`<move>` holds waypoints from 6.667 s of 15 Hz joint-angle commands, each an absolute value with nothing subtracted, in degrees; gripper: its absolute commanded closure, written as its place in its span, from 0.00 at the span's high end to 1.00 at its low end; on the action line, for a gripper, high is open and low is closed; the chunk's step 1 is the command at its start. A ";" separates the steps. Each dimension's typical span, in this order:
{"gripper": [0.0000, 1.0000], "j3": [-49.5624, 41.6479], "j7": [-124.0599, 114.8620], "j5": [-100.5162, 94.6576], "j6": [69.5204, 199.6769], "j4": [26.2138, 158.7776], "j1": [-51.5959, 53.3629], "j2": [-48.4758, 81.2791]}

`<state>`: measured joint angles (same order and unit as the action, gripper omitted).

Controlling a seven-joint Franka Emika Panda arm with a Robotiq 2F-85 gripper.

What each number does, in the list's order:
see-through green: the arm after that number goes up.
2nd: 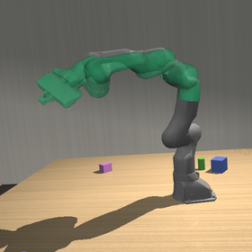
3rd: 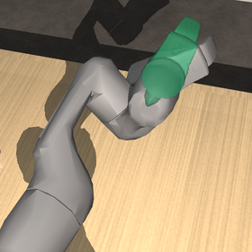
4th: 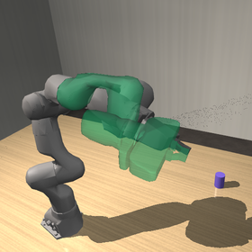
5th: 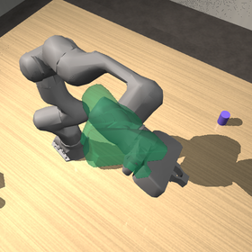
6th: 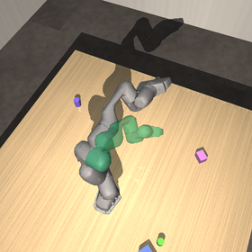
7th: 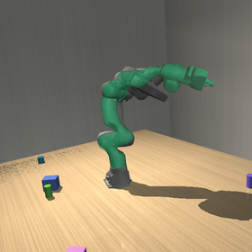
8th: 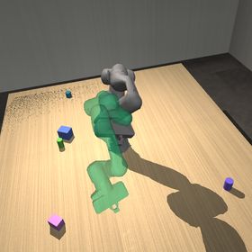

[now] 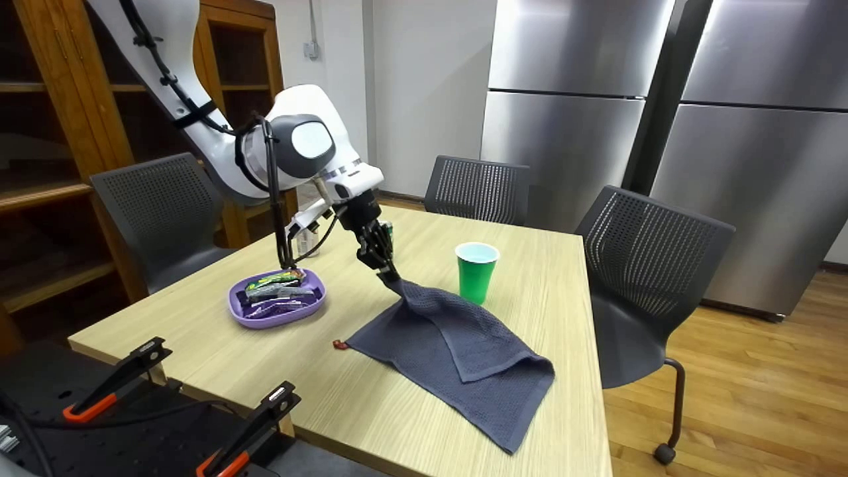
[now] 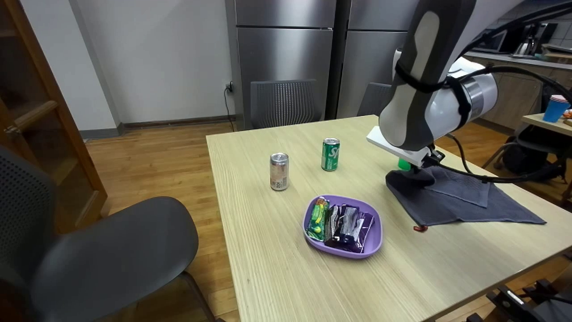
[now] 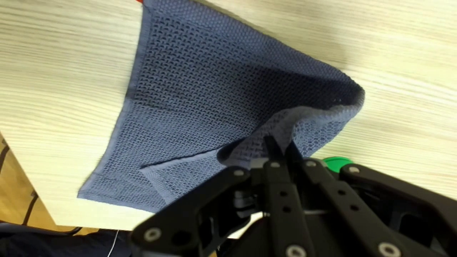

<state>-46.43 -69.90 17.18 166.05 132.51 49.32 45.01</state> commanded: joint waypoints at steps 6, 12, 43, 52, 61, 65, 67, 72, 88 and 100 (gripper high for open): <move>0.01 -51.00 -80.60 9.82 156.98 133.82 56.87 38.50; 0.01 -52.66 -88.50 5.11 152.13 132.77 59.16 35.11; 0.01 -31.10 -113.37 -18.67 138.72 123.37 30.00 10.52; 0.01 -11.94 -115.26 -20.45 135.74 121.18 12.71 6.27; 0.01 -5.43 -118.39 -20.45 131.22 117.46 9.14 3.80; 0.01 -3.21 -120.18 -21.39 128.36 114.47 9.17 3.77; 0.01 -2.11 -121.47 -22.53 126.94 113.02 9.50 3.91; 0.01 0.76 -123.60 -24.12 121.86 109.98 9.95 2.50; 0.01 4.93 -123.32 -24.03 118.35 110.38 10.91 4.36; 0.01 4.84 -122.67 -23.22 116.29 110.56 11.37 9.27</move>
